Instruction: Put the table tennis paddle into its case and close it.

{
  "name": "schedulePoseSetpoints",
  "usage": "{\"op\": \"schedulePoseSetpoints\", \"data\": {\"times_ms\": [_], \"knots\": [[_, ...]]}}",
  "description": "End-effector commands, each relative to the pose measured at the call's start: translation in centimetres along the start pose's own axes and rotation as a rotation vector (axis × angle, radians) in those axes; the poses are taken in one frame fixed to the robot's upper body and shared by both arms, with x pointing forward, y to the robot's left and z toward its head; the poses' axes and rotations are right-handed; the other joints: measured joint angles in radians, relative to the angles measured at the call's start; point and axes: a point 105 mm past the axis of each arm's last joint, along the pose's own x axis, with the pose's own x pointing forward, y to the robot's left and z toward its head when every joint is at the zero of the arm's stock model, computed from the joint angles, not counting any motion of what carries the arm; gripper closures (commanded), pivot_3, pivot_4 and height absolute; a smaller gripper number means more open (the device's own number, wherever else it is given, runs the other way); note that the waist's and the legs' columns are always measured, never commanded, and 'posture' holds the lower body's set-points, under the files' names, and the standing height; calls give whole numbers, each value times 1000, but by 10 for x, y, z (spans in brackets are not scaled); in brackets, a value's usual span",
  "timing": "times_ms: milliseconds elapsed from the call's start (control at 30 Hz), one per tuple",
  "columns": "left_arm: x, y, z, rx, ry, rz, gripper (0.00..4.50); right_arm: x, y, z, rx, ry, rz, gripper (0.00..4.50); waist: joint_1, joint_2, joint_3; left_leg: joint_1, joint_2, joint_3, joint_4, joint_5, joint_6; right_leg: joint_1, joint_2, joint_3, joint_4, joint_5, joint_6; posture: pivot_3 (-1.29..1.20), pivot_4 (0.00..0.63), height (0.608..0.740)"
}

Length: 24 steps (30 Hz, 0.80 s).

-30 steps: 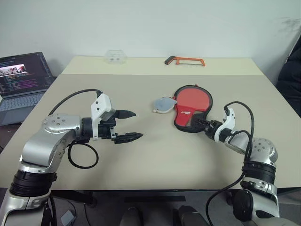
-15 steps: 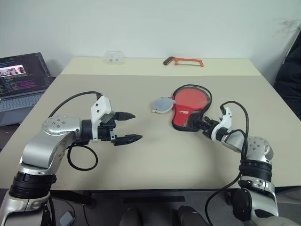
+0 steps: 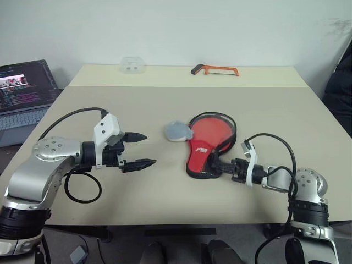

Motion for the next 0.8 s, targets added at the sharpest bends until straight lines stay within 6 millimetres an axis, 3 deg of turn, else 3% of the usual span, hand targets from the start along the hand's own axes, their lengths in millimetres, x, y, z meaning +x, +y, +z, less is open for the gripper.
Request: {"op": "schedulePoseSetpoints", "data": {"times_ms": [33, 333, 633, 800], "knots": [[-9, 1, 10, 44, -6, 16, 0, -1, 24, -14, -50, 71, 122, 4486, 1, 0, 0, 0, 0, 0, 0, 0, 0, 0, 0, 0, 0, 0, 0, 0, 150, 740], [-14, 1, 9, 37, 15, 20, 0, -18, 24, -44, -113, 191, 125, 4486, 3, 0, 0, 0, 0, 0, 0, 0, 0, 0, 0, 0, 0, 0, 1, 0, 150, 740], [-15, 2, 9, 40, 25, 20, 0, -14, 17, -50, -136, 215, 95, 4486, 3, -1, 0, 0, 0, -1, 1, 0, 0, 0, 0, -1, 1, -2, 4, 0, 150, 740], [-15, 3, 10, 43, 26, 23, 0, -16, 24, -54, -129, 217, 136, 4486, 3, -2, -1, 0, 0, -1, 1, 0, 0, 1, 0, -1, 1, -2, 4, 0, 150, 740]]}}
